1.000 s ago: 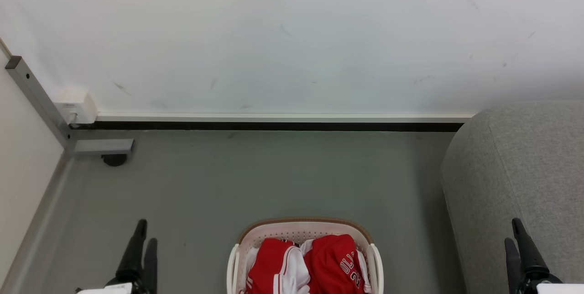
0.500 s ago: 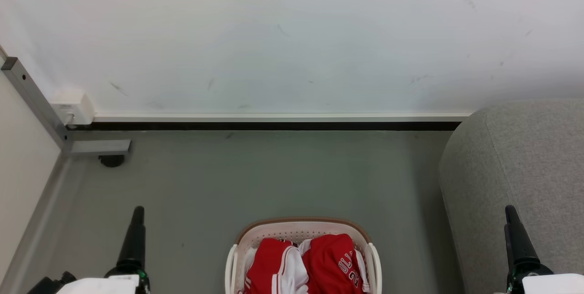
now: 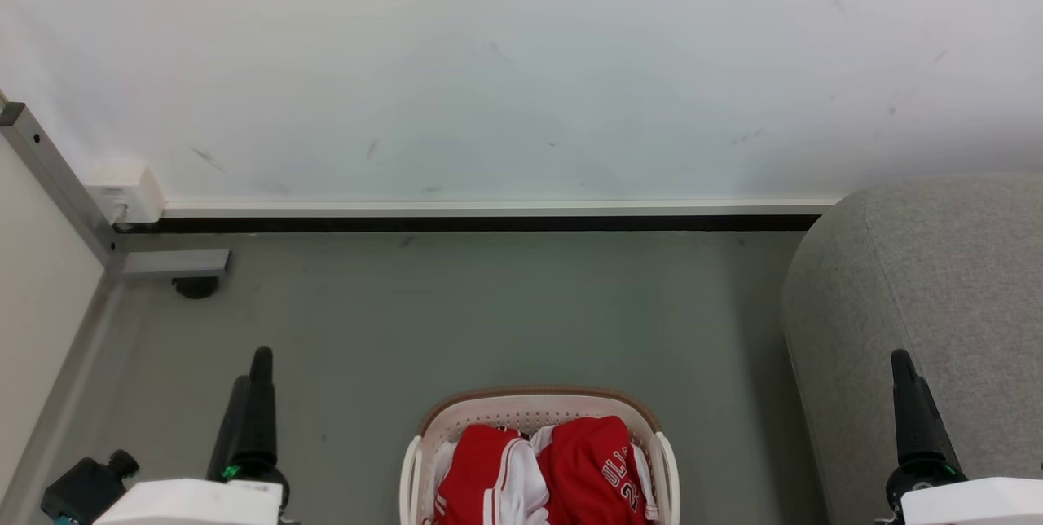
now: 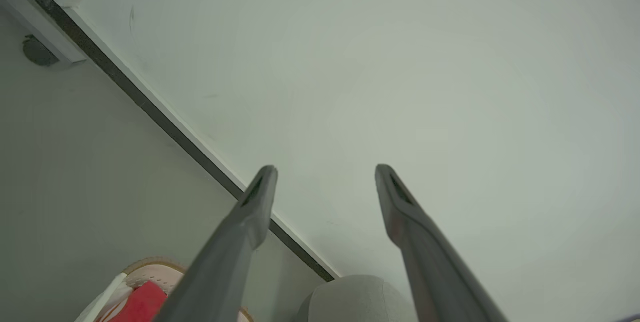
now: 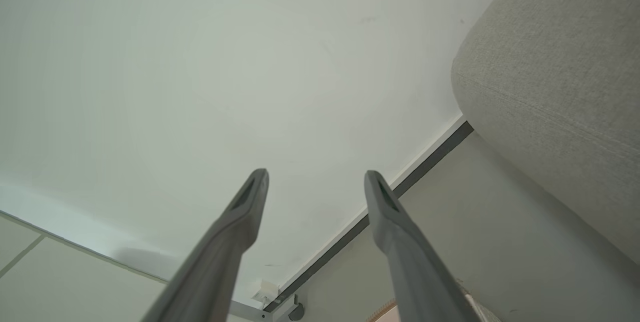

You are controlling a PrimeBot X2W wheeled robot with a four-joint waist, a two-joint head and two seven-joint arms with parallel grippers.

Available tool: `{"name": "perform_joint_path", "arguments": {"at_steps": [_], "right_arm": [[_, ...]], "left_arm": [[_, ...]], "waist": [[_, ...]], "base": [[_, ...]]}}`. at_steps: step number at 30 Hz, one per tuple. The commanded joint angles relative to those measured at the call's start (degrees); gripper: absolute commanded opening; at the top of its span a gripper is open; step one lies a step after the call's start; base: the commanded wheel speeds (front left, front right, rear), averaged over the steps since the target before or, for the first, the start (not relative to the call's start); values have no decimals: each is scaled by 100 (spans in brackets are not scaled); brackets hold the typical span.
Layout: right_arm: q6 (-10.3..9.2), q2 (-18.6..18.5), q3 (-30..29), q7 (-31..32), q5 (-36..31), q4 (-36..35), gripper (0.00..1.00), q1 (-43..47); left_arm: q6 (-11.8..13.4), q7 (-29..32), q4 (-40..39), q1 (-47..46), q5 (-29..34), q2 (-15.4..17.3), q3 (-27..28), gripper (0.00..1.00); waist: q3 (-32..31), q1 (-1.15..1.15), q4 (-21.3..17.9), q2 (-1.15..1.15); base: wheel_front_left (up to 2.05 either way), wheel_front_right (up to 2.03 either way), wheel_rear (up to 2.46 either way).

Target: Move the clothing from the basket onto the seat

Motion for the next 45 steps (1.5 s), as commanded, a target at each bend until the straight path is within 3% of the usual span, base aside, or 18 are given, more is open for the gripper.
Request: {"name": "perform_joint_path", "arguments": {"at_steps": [1,12,18,34,45], "right_arm": [[4,-51,27,-60,-212,-126,100,-54],[4,-91,89,-300,-1641,-141,100,10],[5,-80,-7,-413,-2446,50,100,50],[5,-79,344,-705,-3420,167,100,20],[6,-106,480,-875,-3830,124,100,86]], "left_arm": [[2,-64,-114,-36,247,68,-18,100],[121,-298,-102,63,1675,152,-145,100],[132,-419,-19,119,2090,186,-255,100],[350,-702,121,192,3172,309,-475,100],[298,-882,142,211,3640,337,-574,100]], "waist": [[0,0,0,0],[-22,0,-30,0],[-47,0,-40,0],[-65,0,-91,0],[-73,0,-104,0]], "base": [[0,0,0],[0,0,0],[0,0,0],[0,0,0],[0,0,0]]}}
